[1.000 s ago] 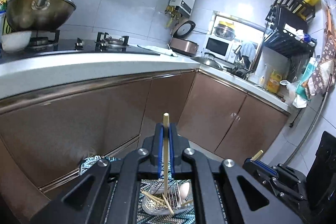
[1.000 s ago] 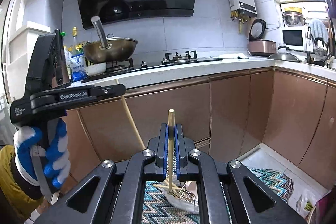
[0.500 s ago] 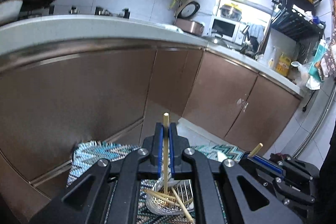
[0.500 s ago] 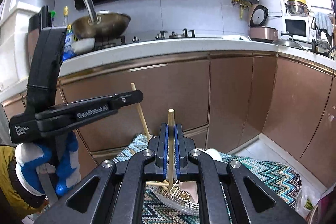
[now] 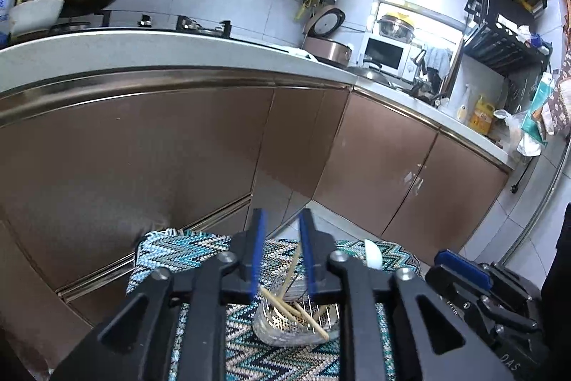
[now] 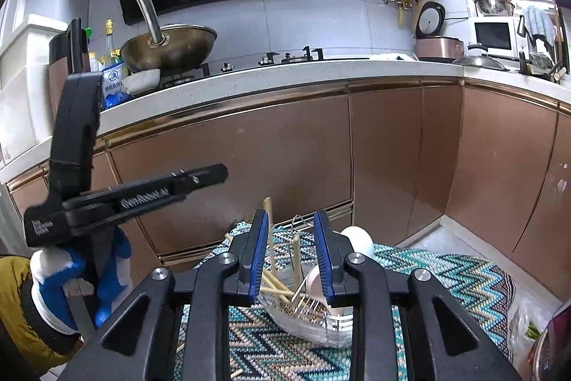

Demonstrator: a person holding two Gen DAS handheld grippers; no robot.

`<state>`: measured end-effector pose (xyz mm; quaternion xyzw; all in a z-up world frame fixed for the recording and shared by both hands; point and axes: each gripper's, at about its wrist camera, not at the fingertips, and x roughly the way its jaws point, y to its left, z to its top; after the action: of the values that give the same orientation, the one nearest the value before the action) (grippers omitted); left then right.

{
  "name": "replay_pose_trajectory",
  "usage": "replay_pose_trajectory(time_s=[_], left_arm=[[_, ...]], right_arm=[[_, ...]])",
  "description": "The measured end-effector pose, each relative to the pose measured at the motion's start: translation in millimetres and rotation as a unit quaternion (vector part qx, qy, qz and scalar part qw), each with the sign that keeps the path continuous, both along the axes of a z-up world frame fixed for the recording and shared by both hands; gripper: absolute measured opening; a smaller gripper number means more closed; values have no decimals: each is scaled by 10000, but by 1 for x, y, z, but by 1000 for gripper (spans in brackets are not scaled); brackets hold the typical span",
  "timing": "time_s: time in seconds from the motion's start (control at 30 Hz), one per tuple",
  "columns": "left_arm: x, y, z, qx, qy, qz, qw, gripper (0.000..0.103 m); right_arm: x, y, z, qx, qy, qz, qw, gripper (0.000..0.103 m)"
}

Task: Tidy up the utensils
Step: 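Pull both tools back from the caddy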

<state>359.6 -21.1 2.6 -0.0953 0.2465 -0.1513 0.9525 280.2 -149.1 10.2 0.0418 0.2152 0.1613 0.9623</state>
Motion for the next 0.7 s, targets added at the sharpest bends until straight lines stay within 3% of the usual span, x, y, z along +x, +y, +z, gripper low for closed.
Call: replay_pose_trajectory(time_s=[0.5, 0.7], left_arm=[[-89, 30, -10, 561, -22, 362, 9978, 27], [-123, 40, -10, 626, -239, 569, 9961, 45]], right_arm=[[-62, 1, -2, 100, 116, -134, 9998, 32], [-86, 3, -8, 14, 111, -349, 9993, 42]])
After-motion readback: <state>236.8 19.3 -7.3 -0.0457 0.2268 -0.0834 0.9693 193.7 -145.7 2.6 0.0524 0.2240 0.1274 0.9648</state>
